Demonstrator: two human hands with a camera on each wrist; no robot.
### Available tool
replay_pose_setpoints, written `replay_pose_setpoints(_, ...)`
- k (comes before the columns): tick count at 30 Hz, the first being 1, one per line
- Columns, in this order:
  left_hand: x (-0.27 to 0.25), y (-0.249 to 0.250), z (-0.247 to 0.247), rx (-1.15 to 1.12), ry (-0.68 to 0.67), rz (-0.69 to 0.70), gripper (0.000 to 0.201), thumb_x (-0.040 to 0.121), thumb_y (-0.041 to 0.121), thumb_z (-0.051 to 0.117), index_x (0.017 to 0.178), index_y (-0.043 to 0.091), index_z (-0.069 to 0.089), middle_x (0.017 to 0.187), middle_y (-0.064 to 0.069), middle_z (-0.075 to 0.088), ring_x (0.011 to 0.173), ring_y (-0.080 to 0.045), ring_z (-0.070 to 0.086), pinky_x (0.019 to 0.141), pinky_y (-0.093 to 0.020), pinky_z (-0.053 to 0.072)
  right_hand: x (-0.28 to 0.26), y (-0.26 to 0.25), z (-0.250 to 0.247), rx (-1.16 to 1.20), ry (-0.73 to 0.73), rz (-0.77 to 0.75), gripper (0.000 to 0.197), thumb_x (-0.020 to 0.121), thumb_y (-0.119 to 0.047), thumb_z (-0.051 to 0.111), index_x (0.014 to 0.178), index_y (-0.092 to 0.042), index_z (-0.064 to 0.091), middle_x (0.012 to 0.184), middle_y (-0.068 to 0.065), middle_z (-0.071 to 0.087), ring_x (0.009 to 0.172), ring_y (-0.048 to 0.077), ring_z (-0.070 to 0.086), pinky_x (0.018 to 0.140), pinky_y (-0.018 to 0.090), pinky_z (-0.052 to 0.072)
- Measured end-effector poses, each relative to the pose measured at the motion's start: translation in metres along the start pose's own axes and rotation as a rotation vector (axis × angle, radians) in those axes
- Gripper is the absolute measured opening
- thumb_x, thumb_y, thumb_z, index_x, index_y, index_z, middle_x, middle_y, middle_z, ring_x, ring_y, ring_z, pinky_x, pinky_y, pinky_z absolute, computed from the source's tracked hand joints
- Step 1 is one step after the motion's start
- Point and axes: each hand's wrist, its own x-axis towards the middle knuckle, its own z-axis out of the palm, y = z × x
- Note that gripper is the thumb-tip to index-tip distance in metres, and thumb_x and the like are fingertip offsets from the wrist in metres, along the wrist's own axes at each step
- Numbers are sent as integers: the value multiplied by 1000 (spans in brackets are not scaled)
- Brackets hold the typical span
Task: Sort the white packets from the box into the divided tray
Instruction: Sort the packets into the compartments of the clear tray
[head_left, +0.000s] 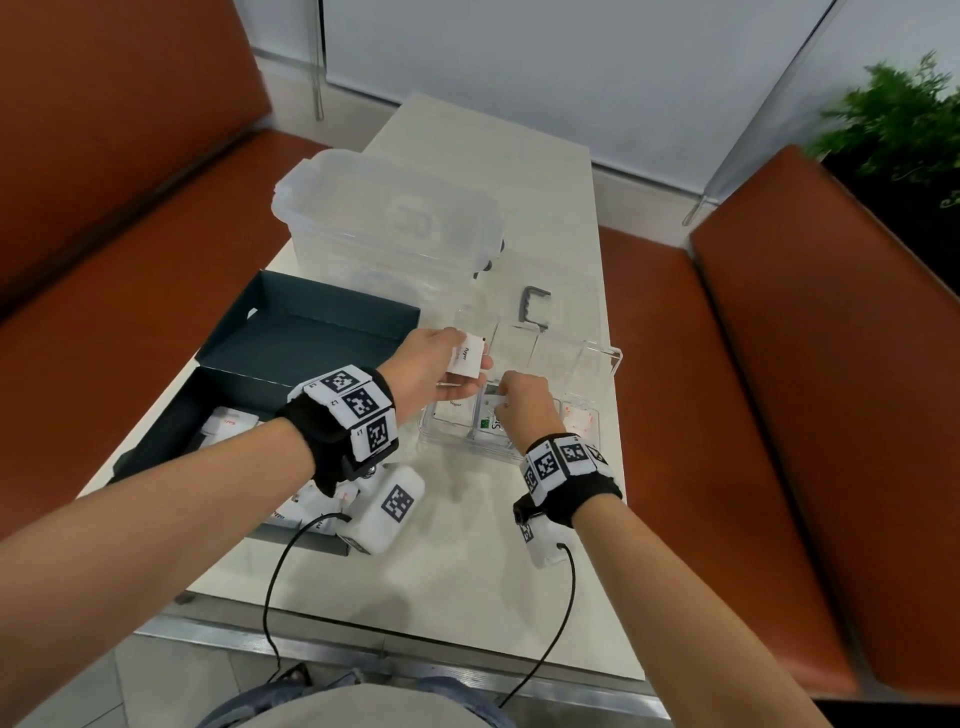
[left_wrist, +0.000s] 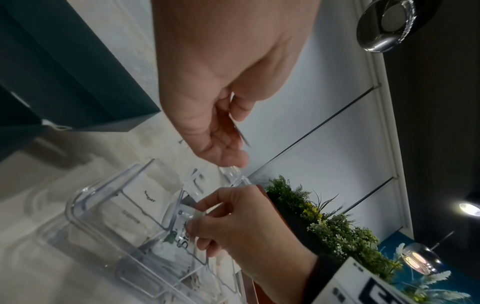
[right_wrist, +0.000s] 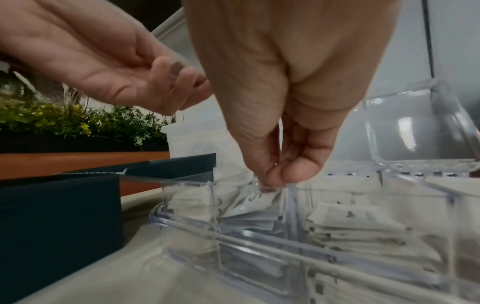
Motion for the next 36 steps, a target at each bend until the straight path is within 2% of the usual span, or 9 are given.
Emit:
replay_pose_setpoints(4,-2,4,2,-41,-26,-9,32,101,8,36,123,-6,54,110,-21,64,86,-24,65,71,-27,58,-4,-2,3,-39,24,-41,26,90,5,48,115,-2,49,111,19,50,90,36,58,73,37,45)
replay_pose_setpoints(10,1,6,3,72,-48,49,33,96,-5,41,127,-5,55,118,-22,63,100,-26,61,92,-37,51,-3,1,-6,-14,13,-54,15,90,3,47,100,2,58,105,19,56,91,34,58,79,39,48)
replay_pose_setpoints(13,3,7,5,120,-61,62,30,97,-1,48,125,0,58,115,-18,66,93,-25,63,85,-34,53,-6,11,-27,220,95,-18,9,90,-7,56,91,-2,64,89,13,67,82,24,64,75,33,53)
replay_pose_setpoints(17,9,4,19,164,-75,83,26,94,2,57,119,-1,62,106,-15,64,88,-23,62,73,-27,55,-20,31,-68,533,203,37,10,88,-10,59,81,-13,66,62,1,67,47,6,61,49,19,51)
replay_pose_setpoints(21,12,-3,47,189,-151,57,14,91,5,62,105,4,63,94,-10,65,76,-17,62,59,-20,56,-32,49,-100,641,232,52,10,89,-13,61,82,-17,67,67,3,69,49,6,63,48,16,50)
replay_pose_setpoints(26,15,-16,79,234,-209,45,22,87,6,68,108,5,62,98,-12,67,73,-15,66,60,-21,56,-45,65,-109,708,203,78,10,91,-17,60,93,-13,69,76,4,70,54,8,64,49,17,50)
replay_pose_setpoints(28,17,-20,89,240,-225,42,32,85,5,71,115,3,60,102,-14,66,81,-20,67,68,-27,58,-48,70,-107,722,184,95,10,90,-17,60,93,-13,70,76,5,70,55,9,64,50,18,50)
replay_pose_setpoints(31,16,-23,98,267,-263,68,25,80,0,74,103,7,64,93,-12,66,84,-21,66,83,-33,56,-49,77,-103,704,161,93,8,87,-12,65,93,-11,70,73,7,70,57,10,64,50,17,49)
replay_pose_setpoints(36,17,-28,94,377,-242,100,45,78,-3,74,117,13,59,100,-7,69,90,-19,67,82,-31,55,-36,86,-99,762,159,157,7,86,-8,66,89,-12,70,79,7,72,56,10,62,51,19,48)
